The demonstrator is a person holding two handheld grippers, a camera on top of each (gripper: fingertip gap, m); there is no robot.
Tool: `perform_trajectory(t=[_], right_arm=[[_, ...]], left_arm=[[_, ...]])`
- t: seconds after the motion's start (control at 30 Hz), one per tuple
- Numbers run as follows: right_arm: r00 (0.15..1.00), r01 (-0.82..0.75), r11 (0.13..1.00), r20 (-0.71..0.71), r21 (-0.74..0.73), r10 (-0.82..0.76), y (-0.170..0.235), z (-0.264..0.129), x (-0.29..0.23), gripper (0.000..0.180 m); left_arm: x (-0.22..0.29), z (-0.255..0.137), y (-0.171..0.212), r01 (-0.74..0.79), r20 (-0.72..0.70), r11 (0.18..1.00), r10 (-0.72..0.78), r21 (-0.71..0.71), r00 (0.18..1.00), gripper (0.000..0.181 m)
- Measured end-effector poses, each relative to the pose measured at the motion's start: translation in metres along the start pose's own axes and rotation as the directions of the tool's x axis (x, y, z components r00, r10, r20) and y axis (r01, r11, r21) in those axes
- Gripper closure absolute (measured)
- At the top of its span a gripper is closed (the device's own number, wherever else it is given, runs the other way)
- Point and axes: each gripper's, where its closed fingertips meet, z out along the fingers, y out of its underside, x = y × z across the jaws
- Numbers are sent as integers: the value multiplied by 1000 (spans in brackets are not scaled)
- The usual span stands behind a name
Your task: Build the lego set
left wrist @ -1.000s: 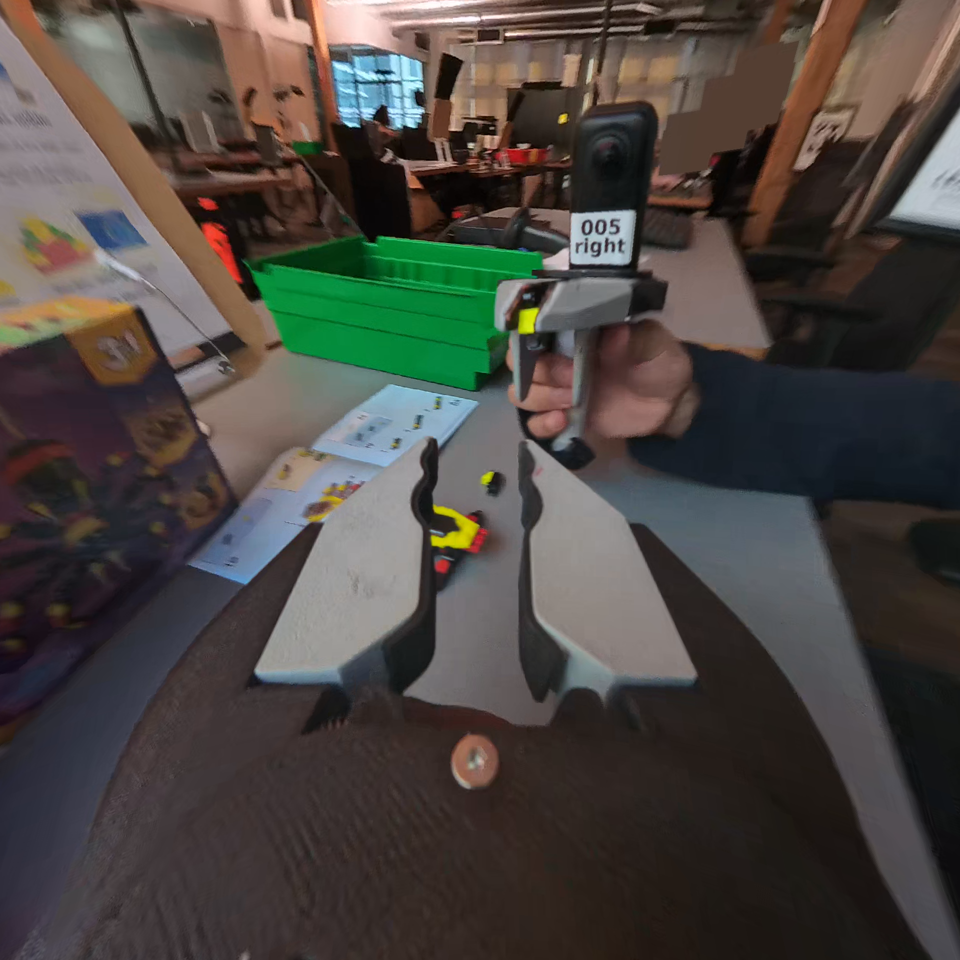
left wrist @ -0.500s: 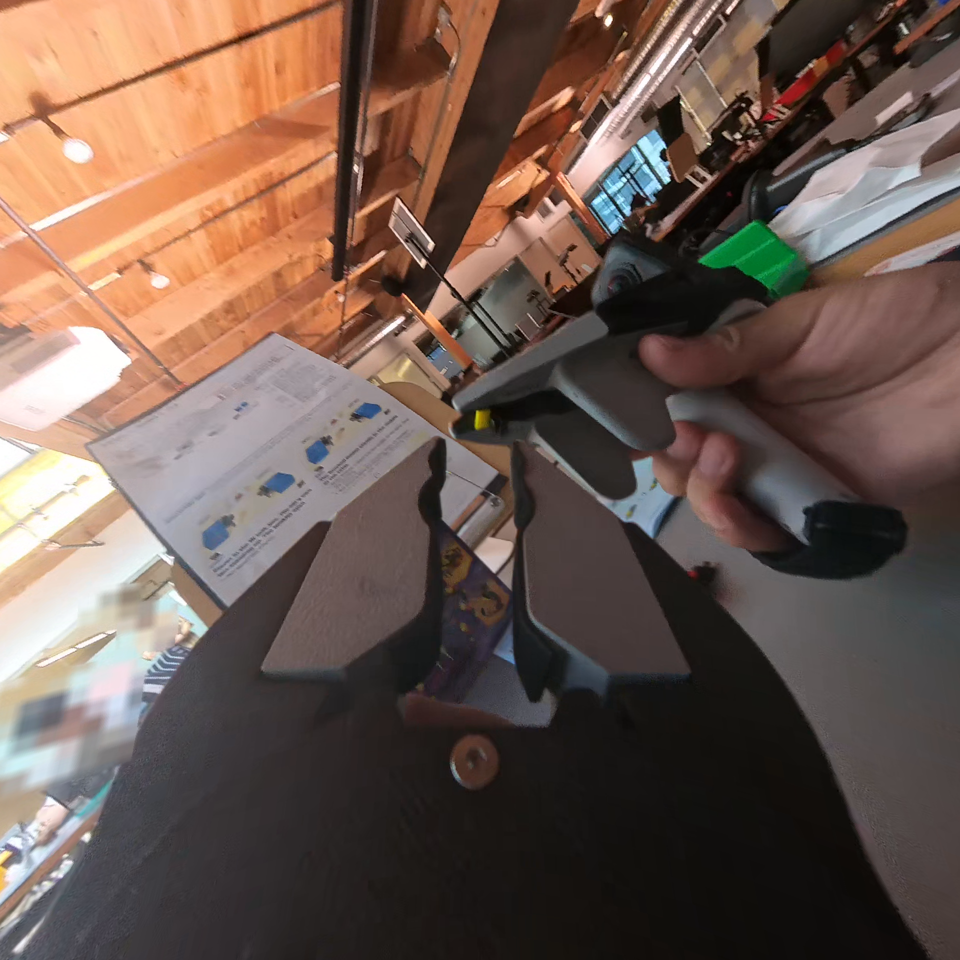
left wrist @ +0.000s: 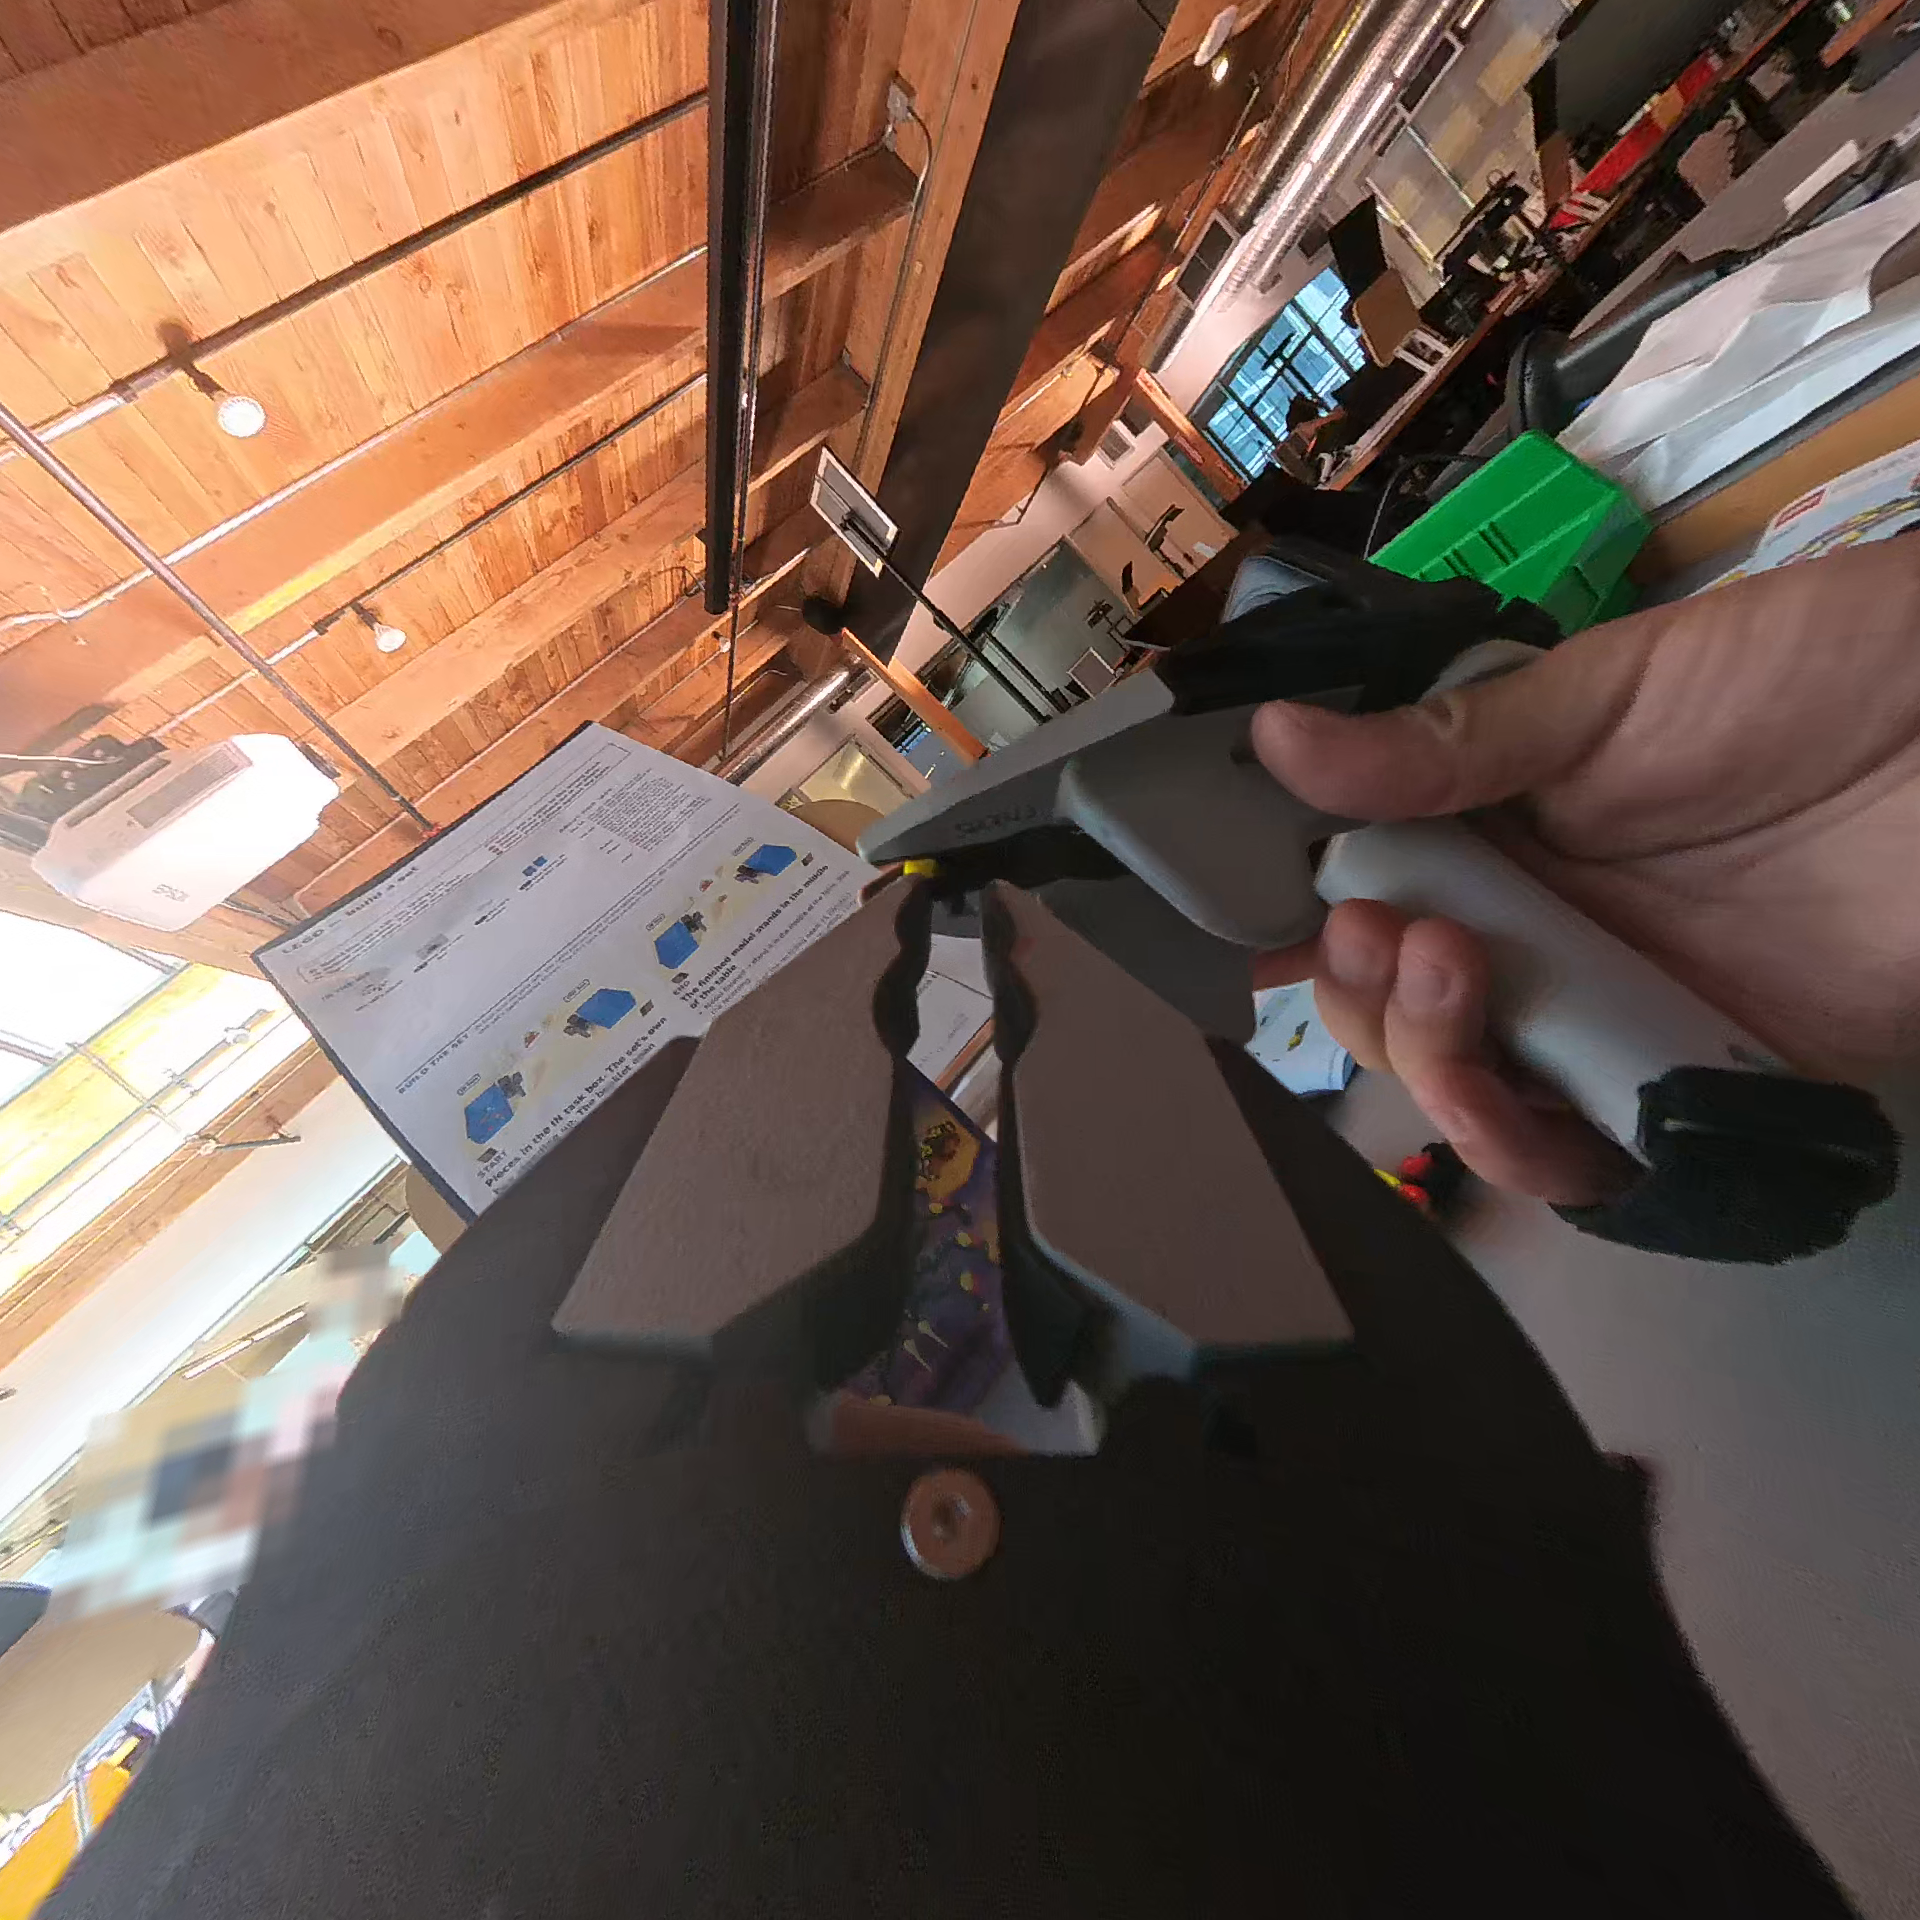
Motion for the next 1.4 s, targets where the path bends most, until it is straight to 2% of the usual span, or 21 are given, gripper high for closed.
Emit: perform_trajectory(t=[0.03, 0.33, 0.43, 0.53, 0.6, 0.67, 0.8, 0.87, 1.0, 1.17, 1.4], right_arm=[[1000, -11, 1000, 8, 4, 11, 0, 1, -1, 173], [995, -45, 997, 84, -69, 51, 4, -2, -10, 174], [995, 0, 989, 100, -148, 15, 6, -4, -15, 180], [994, 89, 952, 86, -293, -66, 13, -10, -17, 177], [986, 169, 910, 66, -378, -156, 14, -17, -15, 155], [970, 240, 839, 81, -489, -231, 19, -30, -16, 158], [936, 265, 609, 47, -747, -349, 45, -67, 3, 159], [956, 221, 589, 52, -777, -290, 55, -73, 0, 153], [988, 132, 572, 57, -810, -147, 68, -82, -10, 154], [988, 128, 555, 58, -822, -141, 75, -84, -8, 156], [984, 156, 512, 90, -845, -152, 86, -87, -10, 167]], left_arm=[[-2, -1, -1, -8, 11, 1000, 8, 5, 1000, 177], [0, -9, -6, 9, -108, 998, -1, 68, 994, 178], [4, -19, -11, 18, -210, 990, 12, 139, 978, 178], [8, -26, -15, 30, -280, 984, 20, 174, 960, 179], [16, -29, -14, -3, -314, 983, 62, 184, 947, 178], [27, -31, -9, -54, -345, 982, 115, 182, 931, 178], [49, -34, -1, -57, -424, 984, 124, 166, 897, 177], [59, -38, 1, -72, -461, 982, 145, 172, 876, 178], [70, -41, 8, -134, -499, 975, 207, 178, 842, 178], [79, -45, 8, -147, -528, 970, 229, 192, 818, 178], [87, -49, 9, -149, -561, 970, 234, 194, 794, 178]])
